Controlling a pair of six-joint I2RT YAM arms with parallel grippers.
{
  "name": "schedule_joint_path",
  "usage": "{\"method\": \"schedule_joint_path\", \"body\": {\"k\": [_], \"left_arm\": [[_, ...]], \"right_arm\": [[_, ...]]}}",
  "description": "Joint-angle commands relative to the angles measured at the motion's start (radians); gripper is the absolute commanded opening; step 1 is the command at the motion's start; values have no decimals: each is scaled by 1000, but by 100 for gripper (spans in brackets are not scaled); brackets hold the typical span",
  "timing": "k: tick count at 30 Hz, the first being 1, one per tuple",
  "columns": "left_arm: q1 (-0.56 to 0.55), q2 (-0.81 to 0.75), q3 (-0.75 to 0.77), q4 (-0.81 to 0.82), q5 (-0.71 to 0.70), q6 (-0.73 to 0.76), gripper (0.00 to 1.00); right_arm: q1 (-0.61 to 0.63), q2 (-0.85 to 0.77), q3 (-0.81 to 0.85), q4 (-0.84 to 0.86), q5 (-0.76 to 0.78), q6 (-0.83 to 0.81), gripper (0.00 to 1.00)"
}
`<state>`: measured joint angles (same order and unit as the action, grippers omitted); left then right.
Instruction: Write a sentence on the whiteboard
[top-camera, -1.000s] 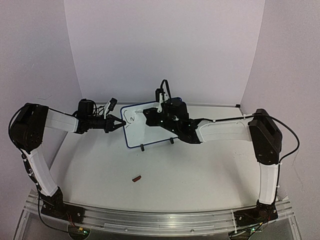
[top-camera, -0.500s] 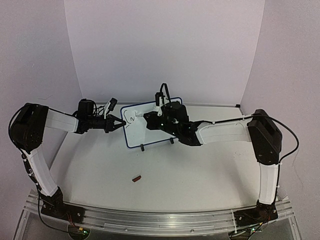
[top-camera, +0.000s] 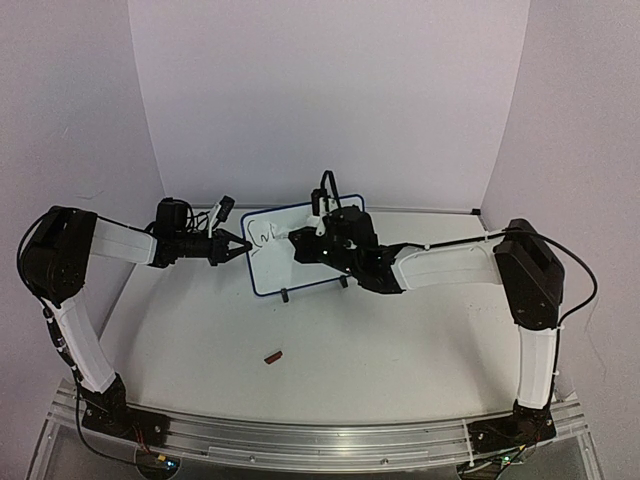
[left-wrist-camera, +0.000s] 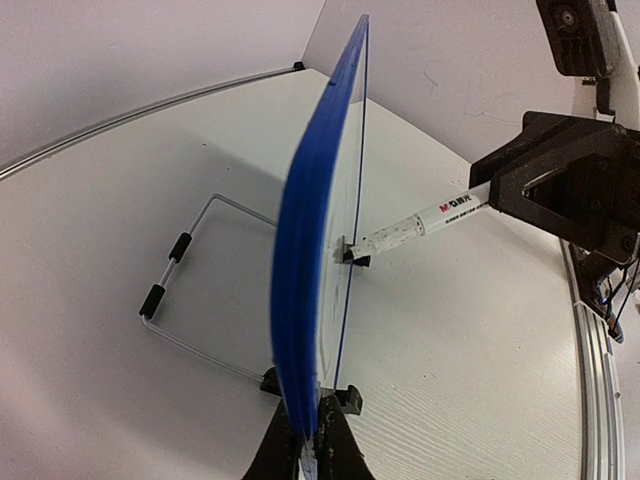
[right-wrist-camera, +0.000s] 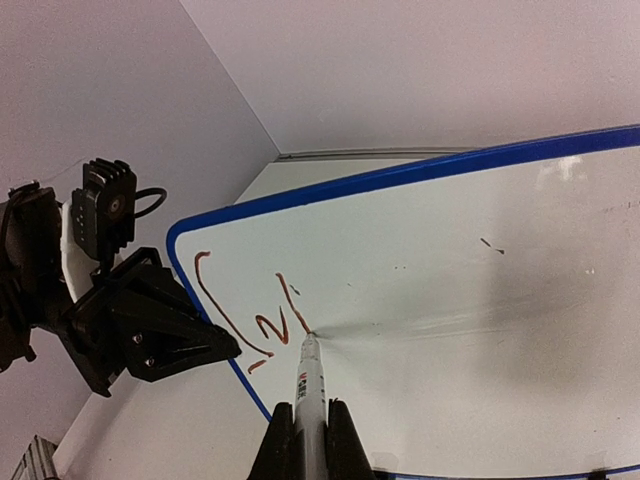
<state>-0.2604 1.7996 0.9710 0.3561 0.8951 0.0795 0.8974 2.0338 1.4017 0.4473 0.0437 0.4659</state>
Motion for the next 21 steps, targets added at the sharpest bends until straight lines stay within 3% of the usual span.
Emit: {"method": "schedule_joint_path", "body": {"k": [1, 21], "left_arm": [[-8, -16, -2, -59, -89, 48, 0], [-7, -13, -2, -59, -96, 50, 0]], "right_arm": [[-3, -41, -8, -2, 27, 6, 0], [-4, -156, -50, -22, -9, -3, 0]]}}
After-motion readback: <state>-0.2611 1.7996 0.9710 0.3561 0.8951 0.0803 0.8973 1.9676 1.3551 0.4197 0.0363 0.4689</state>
